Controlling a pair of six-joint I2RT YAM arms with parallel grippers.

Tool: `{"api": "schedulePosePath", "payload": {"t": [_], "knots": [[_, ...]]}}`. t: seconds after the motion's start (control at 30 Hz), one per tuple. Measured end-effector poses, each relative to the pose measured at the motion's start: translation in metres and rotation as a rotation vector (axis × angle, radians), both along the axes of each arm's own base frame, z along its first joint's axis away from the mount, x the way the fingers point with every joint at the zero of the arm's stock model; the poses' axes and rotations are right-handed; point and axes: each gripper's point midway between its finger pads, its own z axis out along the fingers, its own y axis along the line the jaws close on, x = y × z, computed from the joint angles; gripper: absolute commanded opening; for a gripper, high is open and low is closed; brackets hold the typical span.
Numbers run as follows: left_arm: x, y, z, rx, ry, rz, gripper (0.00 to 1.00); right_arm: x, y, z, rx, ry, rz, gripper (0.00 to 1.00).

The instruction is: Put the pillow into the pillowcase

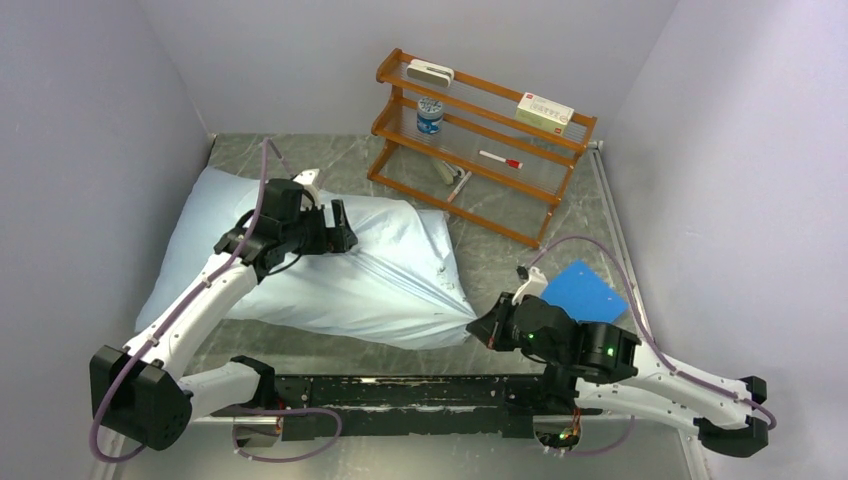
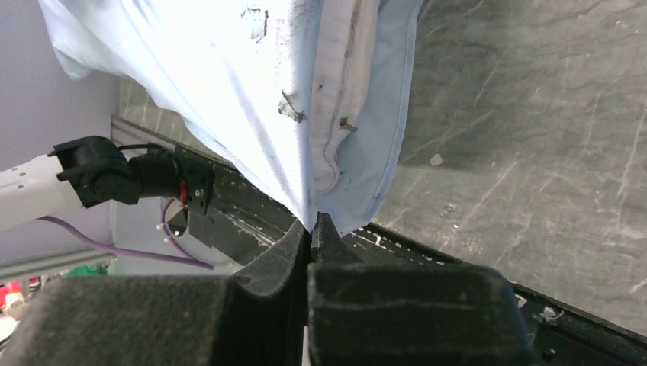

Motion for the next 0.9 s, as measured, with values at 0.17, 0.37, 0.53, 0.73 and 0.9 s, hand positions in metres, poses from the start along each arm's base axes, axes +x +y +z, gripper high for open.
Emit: {"api": "schedulePosePath", "payload": {"t": [0.17,0.37,0.53,0.73,0.9], "knots": [[-0.001,0.005,-0.001,0.027,0.001,0.004,0.92,-0.001,0.001,0.002,-0.022,-0.003,0.021,0.37],[-0.006,0.006,0.020,0.016,-0.040,-0.010,0.91,0.004,0.011,-0.012,-0.011,-0.026,0.027,0.81],[-0.004,0.000,0.055,-0.020,-0.109,-0.045,0.91,0.029,0.015,0.006,0.017,-0.152,-0.047,0.92],[0.005,-0.002,0.060,-0.015,-0.121,-0.046,0.90,0.061,0.039,0.044,0.053,-0.301,-0.102,0.98],[0.005,0.003,0.015,0.027,-0.013,-0.028,0.90,0.110,0.048,0.058,0.074,-0.326,-0.166,0.92]]}}
